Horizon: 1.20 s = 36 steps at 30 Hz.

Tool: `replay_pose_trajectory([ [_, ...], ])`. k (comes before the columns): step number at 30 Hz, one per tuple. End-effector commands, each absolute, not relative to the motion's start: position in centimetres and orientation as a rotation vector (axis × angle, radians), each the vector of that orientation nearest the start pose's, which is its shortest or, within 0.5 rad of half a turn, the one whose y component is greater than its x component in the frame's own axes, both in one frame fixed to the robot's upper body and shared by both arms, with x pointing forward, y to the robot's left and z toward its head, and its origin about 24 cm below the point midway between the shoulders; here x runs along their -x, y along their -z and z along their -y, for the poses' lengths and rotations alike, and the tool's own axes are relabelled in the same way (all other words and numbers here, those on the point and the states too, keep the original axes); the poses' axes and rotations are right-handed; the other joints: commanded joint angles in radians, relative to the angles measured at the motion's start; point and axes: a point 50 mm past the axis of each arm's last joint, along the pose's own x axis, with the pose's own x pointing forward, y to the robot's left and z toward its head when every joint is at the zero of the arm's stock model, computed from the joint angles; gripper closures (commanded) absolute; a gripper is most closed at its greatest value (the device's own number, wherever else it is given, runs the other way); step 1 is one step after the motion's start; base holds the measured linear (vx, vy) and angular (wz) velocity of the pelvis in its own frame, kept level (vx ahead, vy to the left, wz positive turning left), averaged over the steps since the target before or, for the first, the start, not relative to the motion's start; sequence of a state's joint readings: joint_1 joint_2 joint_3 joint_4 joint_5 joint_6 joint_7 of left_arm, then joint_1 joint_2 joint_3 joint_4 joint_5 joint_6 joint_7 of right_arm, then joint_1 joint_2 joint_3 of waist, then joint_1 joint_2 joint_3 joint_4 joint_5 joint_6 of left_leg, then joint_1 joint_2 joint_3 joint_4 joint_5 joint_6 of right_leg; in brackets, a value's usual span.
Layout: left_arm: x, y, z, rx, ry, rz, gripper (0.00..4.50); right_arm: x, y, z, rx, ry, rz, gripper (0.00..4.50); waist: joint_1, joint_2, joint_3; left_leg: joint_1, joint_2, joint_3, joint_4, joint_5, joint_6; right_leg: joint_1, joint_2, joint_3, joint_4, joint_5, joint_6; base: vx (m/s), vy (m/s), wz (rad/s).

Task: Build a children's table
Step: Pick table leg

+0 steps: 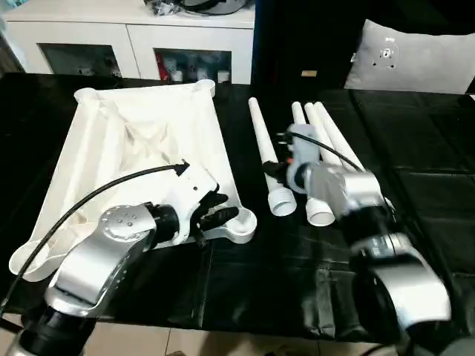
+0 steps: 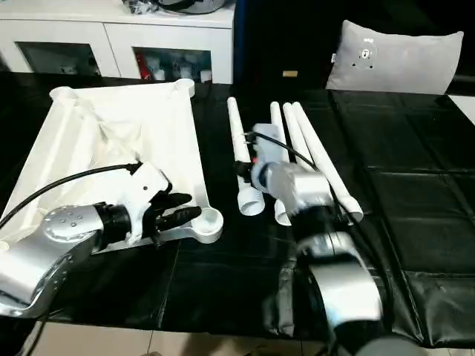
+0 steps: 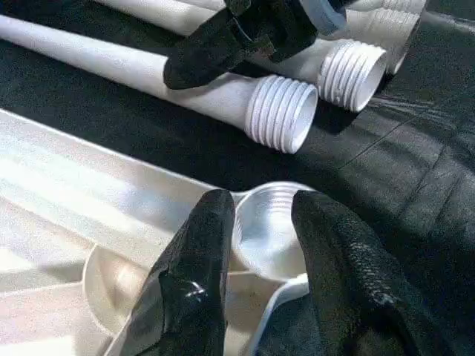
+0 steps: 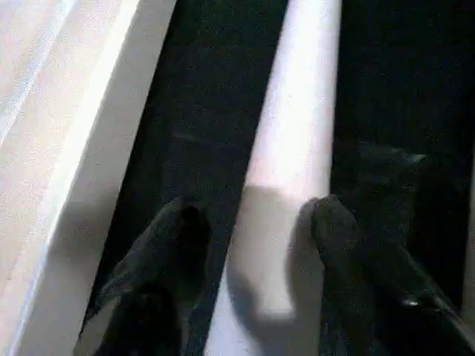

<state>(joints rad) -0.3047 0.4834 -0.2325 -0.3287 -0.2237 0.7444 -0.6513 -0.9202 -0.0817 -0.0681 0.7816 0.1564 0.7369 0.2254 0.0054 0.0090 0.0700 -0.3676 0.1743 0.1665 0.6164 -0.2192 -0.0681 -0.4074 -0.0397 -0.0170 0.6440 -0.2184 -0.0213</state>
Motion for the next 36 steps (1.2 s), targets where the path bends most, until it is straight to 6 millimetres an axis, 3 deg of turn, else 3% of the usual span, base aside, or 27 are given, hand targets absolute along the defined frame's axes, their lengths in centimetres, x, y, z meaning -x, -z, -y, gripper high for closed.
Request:
replay_pose_trajectory([
  [1, -26.4, -11.1, -12.9, -0.298, 0.895, -0.328, 2.89, -38.4, -9.0, 10.1, -0.044, -0.339, -0.647, 1.67, 0.004, -0.005, -0.074, 0.001, 0.036, -0.003, -0.062, -0.011, 0.001, 0.063, -0.074, 0.043, -0.066, 0.001, -0.248, 0.000, 0.000, 0.00],
  [5, -26.2, -11.1, -12.9, -0.301, 0.898, -0.332, 2.89, -38.6, -8.4, 10.3, 0.005, -0.294, -0.681, 1.34, 0.006, -0.005, -0.073, 0.001, 0.036, -0.002, -0.061, -0.015, -0.003, 0.062, -0.074, 0.043, -0.065, -0.002, -0.249, 0.000, 0.000, 0.00],
  [6, -26.1, -11.1, -12.9, -0.304, 0.902, -0.333, 2.89, -38.7, -8.2, 10.3, 0.010, -0.288, -0.691, 1.25, 0.006, -0.009, -0.074, 0.001, 0.036, -0.001, -0.060, -0.013, -0.001, 0.063, -0.075, 0.043, -0.065, 0.004, -0.248, 0.000, 0.000, 0.00],
  [9, -26.0, -11.1, -12.9, -0.301, 0.910, -0.336, 2.89, -38.7, -7.7, 10.6, 0.036, -0.262, -0.713, 1.25, 0.006, -0.007, -0.075, -0.001, 0.036, -0.001, -0.059, -0.002, 0.006, 0.065, -0.076, 0.042, -0.061, 0.028, -0.256, 0.000, 0.000, 0.00],
  [16, -25.8, -11.0, -13.1, -0.315, 0.920, -0.347, 2.89, -37.8, -5.8, 10.5, 0.021, -0.317, -0.805, 1.25, 0.005, -0.004, -0.074, 0.002, 0.039, -0.002, -0.060, -0.035, 0.001, 0.061, -0.076, 0.041, -0.064, -0.019, -0.254, 0.000, 0.000, 0.00],
  [20, -25.7, -11.2, -13.0, -0.314, 0.930, -0.348, 2.89, -37.6, -5.3, 10.7, -0.037, -0.318, -0.829, 1.73, 0.004, -0.006, -0.074, 0.004, 0.040, -0.003, -0.061, -0.061, -0.010, 0.060, -0.075, 0.041, -0.065, -0.035, -0.255, 0.000, 0.000, 0.00],
  [27, -25.6, -11.4, -13.1, -0.317, 0.945, -0.350, 2.89, -37.5, -5.4, 11.2, -0.028, -0.333, -0.880, 2.32, 0.005, -0.009, -0.075, 0.002, 0.039, -0.003, -0.059, -0.050, 0.001, 0.061, -0.076, 0.040, -0.064, -0.022, -0.263, 0.000, 0.000, 0.00],
  [36, -25.3, -11.3, -13.1, -0.320, 0.952, -0.358, 2.89, -37.6, -5.9, 11.0, -0.035, -0.379, -0.890, 2.60, 0.005, -0.008, -0.076, 0.002, 0.040, -0.003, -0.059, -0.041, 0.005, 0.061, -0.077, 0.040, -0.062, -0.012, -0.272, 0.000, 0.000, 0.00],
])
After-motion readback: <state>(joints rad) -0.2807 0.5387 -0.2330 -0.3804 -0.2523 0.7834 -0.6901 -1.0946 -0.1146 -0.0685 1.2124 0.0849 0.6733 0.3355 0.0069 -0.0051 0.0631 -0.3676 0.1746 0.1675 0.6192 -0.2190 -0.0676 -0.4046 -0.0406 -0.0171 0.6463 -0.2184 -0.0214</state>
